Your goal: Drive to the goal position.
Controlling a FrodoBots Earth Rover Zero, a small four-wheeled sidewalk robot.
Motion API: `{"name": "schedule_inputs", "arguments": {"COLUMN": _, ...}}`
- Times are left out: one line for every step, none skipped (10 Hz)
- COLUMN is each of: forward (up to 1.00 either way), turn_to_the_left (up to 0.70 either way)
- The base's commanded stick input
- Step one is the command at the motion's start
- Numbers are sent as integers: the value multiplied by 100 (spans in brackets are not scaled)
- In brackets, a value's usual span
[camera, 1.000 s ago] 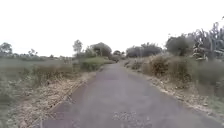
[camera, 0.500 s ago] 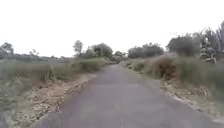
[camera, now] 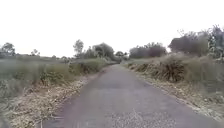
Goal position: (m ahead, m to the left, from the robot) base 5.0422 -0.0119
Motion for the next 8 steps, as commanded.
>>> {"name": "schedule_inputs", "arguments": {"forward": 85, "turn_to_the_left": 0}}
{"name": "schedule_inputs", "arguments": {"forward": 85, "turn_to_the_left": 0}}
{"name": "schedule_inputs", "arguments": {"forward": 85, "turn_to_the_left": 0}}
{"name": "schedule_inputs", "arguments": {"forward": 85, "turn_to_the_left": 0}}
{"name": "schedule_inputs", "arguments": {"forward": 85, "turn_to_the_left": 0}}
{"name": "schedule_inputs", "arguments": {"forward": 85, "turn_to_the_left": 0}}
{"name": "schedule_inputs", "arguments": {"forward": 85, "turn_to_the_left": 0}}
{"name": "schedule_inputs", "arguments": {"forward": 85, "turn_to_the_left": 0}}
